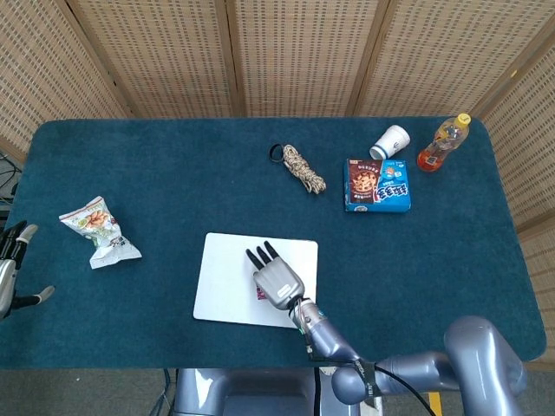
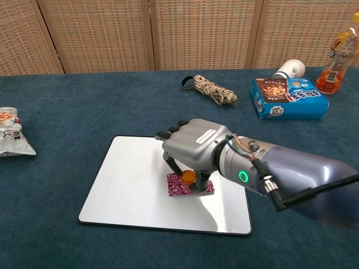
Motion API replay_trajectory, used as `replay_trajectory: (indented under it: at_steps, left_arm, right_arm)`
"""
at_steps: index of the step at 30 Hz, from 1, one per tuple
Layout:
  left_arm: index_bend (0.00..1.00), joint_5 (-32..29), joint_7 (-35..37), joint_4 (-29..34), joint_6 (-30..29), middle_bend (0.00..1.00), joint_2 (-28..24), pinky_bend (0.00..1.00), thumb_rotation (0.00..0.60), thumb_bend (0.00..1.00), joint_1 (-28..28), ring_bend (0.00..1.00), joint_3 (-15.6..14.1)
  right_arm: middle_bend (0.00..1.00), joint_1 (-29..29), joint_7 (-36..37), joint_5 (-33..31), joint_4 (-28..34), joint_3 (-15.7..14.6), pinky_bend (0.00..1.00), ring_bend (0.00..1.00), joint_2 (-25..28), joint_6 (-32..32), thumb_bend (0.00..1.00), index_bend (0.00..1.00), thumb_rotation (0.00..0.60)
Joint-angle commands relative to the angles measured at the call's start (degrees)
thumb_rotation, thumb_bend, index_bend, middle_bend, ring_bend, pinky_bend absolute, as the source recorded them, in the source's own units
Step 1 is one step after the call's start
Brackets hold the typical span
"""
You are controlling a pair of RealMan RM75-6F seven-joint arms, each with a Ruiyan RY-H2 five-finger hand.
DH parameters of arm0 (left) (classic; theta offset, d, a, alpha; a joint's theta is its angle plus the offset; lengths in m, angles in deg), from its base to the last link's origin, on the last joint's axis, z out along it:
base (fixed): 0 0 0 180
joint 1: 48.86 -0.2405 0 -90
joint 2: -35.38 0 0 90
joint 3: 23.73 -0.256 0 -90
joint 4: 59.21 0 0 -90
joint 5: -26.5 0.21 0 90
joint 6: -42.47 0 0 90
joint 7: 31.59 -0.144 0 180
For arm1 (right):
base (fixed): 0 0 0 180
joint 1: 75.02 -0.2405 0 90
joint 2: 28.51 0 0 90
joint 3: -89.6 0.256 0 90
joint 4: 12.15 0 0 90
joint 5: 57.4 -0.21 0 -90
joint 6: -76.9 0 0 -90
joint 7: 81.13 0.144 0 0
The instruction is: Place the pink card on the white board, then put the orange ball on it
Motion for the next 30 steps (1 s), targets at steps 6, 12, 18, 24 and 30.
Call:
replay_trajectory:
  at_steps: [6, 12, 18, 24, 30]
  left_arm:
    - [0.00, 0.1, 1.2, -0.2, 0.2, 0.00, -0.5, 0.00, 0.600, 0.00, 0.0, 0.00, 0.0]
    - [0.00, 0.0, 1.7, -0.3, 0.3, 0.00, -0.6, 0.00, 0.600, 0.00, 0.0, 0.00, 0.1]
    - [0.00, 0.3, 1.5, -0.2, 0.1, 0.00, -0.5, 0.00, 0.600, 0.00, 0.0, 0.00, 0.0]
    - [0.00, -0.2, 2.0, -0.5, 0.2, 0.00, -0.7, 0.00, 0.600, 0.00, -0.1, 0.00, 0.2]
    - [0.00, 0.1, 2.6, -0.6, 0.0, 0.00, -0.7, 0.00, 0.600, 0.00, -0.2, 0.00, 0.1]
  right_arm:
    - [0.00, -1.4, -1.5, -2.2, -1.8, 0.1, 0.00, 0.00, -1.8, -1.3, 0.36, 0.48, 0.600]
    - [0.00, -1.7, -1.9, -3.7, -0.9, 0.0, 0.00, 0.00, -1.1, -1.3, 0.35, 0.26, 0.600]
    - [0.00, -1.9, -1.4, -4.0, 1.4, -0.2, 0.00, 0.00, 0.4, -1.6, 0.34, 0.18, 0.600]
    - [0.00, -1.3, -0.1, -2.9, 5.2, 0.2, 0.00, 0.00, 3.6, -3.9, 0.34, 0.18, 0.600]
    - [0.00, 3.2, 8.4, 6.2, 13.0, -1.3, 0.00, 0.00, 15.2, -5.7, 0.31, 0.18, 0.600]
